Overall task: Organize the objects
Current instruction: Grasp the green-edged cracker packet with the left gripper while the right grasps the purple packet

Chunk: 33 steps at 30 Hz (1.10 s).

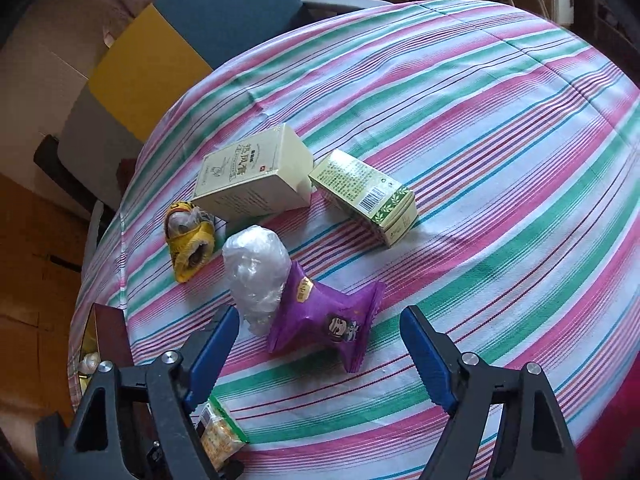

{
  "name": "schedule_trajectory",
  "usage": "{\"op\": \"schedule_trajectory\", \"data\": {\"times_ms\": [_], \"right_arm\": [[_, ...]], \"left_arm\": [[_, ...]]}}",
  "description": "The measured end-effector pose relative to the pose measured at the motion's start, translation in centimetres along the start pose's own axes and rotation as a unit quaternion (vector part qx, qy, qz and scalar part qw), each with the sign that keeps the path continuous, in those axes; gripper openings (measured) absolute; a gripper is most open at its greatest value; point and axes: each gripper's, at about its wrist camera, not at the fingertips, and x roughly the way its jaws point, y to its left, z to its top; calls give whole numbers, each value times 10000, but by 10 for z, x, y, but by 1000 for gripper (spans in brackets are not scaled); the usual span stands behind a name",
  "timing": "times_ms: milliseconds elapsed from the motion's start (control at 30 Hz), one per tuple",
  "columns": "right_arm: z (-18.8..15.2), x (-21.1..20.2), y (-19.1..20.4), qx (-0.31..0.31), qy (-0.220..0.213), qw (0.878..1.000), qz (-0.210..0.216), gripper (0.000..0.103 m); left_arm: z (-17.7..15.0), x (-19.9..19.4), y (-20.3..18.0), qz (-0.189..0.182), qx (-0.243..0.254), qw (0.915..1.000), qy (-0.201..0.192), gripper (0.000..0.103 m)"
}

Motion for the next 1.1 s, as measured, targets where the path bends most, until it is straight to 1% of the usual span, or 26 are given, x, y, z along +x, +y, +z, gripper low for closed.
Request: {"op": "schedule_trajectory", "data": {"times_ms": [67, 100, 133, 167, 200, 300, 333, 367, 400, 433, 467, 533, 567, 633, 667, 733, 800, 833, 900, 967, 1100], "right_arm": [[0, 0, -2, 66, 14, 10000, -34, 84], [0, 0, -3, 89, 11, 9999, -46, 84], [1, 0, -4, 101, 3, 9999, -54, 84], [1, -1, -4, 105, -8, 9999, -61, 84], [1, -1, -4, 106, -16, 9999, -75, 84], [1, -1, -3, 91, -26, 9999, -90, 84], [1, -2, -3, 84, -35, 9999, -103, 84], [1, -2, -2, 78, -41, 9999, -113, 84], [0, -2, -2, 75, -44, 9999, -110, 84], [0, -2, -2, 76, -46, 9999, -106, 84], [0, -2, -2, 85, -32, 9999, -109, 84], [0, -1, 3, -62, 83, 9999, -86, 84], [0, -2, 8, -206, 155, 9996, -72, 84], [4, -5, 24, -767, 399, 9961, -149, 84], [6, -7, 33, -1156, 545, 9915, -225, 84], [8, -11, 50, -2027, 633, 9759, -508, 84], [5, -11, 59, -2826, 701, 9525, -888, 84], [2, -8, 60, -3122, 761, 9411, -1058, 84], [-1, -3, 58, -3497, 894, 9245, -1228, 84], [-3, 5, 56, -3676, 1008, 9150, -1320, 82], [-2, 20, 57, -3774, 1053, 9086, -1447, 82]], "left_arm": [[-3, -7, -2, -73, 39, 9999, -78, 59], [-5, -10, -4, -137, 82, 9998, -121, 65], [-6, -13, -5, -178, 112, 9997, -151, 69], [-8, -15, -7, -183, 146, 9996, -182, 70], [-8, -16, -8, -144, 173, 9996, -190, 70], [1, -8, -8, 282, 349, 9987, -230, 70], [7, -3, -1, 317, 327, 9987, -223, 68], [7, 1, 2, 288, 246, 9991, -187, 62], [6, 5, 6, 147, 113, 9998, -114, 45], [4, 7, 9, 112, -4, 9999, -126, 44], [2, 7, 9, 104, -29, 9998, -187, 44], [1, 6, 9, 126, -27, 9998, -175, 43], [0, 6, 9, 115, -40, 9998, -159, 43], [-1, 5, 12, 38, -129, 9998, -153, 43], [-2, 5, 13, 6, -160, 9997, -159, 43], [-4, 3, 16, -70, -218, 9996, -193, 43], [-8, 2, 19, -169, -302, 9991, -249, 43], [-10, 1, 21, -237, -371, 9986, -278, 43], [-12, 0, 24, -315, -458, 9980, -297, 43], [-15, -2, 25, -357, -503, 9976, -308, 43], [-12, -7, 29, -372, -510, 9974, -335, 43]]}}
